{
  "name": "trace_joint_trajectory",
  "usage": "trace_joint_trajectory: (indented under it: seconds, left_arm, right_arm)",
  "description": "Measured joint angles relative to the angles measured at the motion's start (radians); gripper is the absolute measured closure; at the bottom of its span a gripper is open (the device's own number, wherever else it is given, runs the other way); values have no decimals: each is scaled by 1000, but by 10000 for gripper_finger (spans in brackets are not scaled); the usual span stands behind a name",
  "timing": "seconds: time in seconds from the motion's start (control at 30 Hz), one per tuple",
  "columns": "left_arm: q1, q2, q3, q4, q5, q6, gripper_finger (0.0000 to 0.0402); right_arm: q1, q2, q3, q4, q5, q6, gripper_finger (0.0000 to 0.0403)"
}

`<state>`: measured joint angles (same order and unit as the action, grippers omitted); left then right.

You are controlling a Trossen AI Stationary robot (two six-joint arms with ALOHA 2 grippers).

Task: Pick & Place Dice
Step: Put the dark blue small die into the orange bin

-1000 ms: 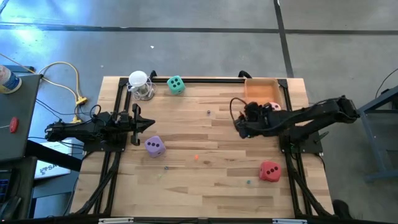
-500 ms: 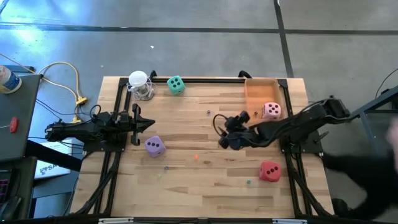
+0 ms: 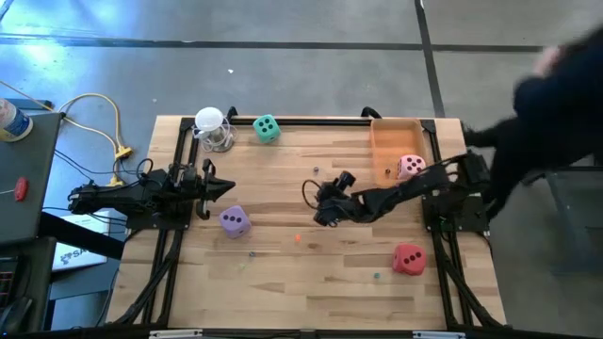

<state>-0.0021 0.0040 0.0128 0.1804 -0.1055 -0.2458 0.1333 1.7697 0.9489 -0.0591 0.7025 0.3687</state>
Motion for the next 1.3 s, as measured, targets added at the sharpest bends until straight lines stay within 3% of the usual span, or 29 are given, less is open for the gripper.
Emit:
trace_joint_trajectory:
  seconds: [0.17, 0.33, 0.8, 1.3]
  left_arm:
    - [0, 0, 0, -3, 0, 12, 401]
    - [0, 0, 0, -19, 0, 13, 401]
    - [0, 0, 0, -66, 0, 13, 401]
    - [0, 0, 0, -95, -1, 12, 401]
  right_arm:
    - [-56, 83, 0, 73, -11, -32, 167]
    - [-105, 143, 0, 153, -108, -51, 167]
    - [-206, 173, 0, 172, -130, 80, 167]
    - [-245, 254, 2, 289, -130, 87, 167]
